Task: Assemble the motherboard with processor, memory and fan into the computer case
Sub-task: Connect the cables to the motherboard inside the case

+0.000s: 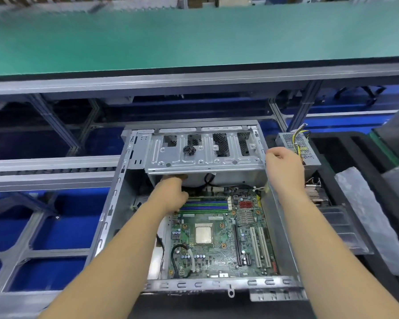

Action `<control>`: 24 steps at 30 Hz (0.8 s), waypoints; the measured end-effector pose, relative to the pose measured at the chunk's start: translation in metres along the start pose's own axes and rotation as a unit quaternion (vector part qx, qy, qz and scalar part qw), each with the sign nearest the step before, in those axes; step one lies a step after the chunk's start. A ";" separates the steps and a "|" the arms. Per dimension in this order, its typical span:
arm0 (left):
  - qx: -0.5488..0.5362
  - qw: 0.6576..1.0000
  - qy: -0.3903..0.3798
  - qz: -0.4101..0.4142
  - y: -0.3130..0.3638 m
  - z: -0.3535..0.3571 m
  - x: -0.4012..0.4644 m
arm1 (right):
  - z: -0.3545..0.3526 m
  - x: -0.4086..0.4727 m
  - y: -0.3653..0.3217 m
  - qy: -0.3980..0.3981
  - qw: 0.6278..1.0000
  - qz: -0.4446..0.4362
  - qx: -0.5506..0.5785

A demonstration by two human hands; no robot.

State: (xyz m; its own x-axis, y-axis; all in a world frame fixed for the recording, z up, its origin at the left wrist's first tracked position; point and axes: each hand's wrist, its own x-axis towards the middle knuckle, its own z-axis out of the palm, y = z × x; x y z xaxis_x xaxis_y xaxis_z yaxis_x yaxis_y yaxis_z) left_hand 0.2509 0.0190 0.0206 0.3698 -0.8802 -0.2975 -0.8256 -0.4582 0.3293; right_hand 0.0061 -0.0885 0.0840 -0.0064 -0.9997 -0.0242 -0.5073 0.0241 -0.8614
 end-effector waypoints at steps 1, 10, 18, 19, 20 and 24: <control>-0.013 1.000 0.014 -0.012 -0.005 0.000 -0.003 | 0.005 -0.003 -0.001 0.004 0.999 -0.021 -0.045; 0.057 0.998 0.028 0.008 0.007 0.004 -0.008 | 0.012 -0.007 -0.004 -0.011 0.979 -0.059 -0.195; -0.062 0.992 0.097 -0.047 0.002 0.002 -0.006 | 0.012 -0.012 -0.008 -0.008 0.970 -0.064 -0.233; -0.052 0.993 0.098 -0.049 0.002 0.002 -0.006 | 0.013 -0.012 -0.008 -0.005 0.969 -0.067 -0.240; -0.044 0.993 0.100 -0.044 0.002 0.003 -0.006 | 0.014 -0.013 -0.007 -0.003 0.967 -0.070 -0.246; -0.032 0.995 0.098 -0.008 -0.002 0.002 -0.006 | 0.014 -0.013 -0.007 -0.009 0.967 -0.070 -0.244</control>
State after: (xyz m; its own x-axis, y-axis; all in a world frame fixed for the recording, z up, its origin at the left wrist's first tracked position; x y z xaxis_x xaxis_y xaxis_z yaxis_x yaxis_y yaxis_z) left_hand 0.2493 0.0259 0.0201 0.4631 -0.8774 -0.1254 -0.7926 -0.4733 0.3845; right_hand 0.0218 -0.0760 0.0832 0.1035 -0.9926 0.0628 -0.8490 -0.1211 -0.5143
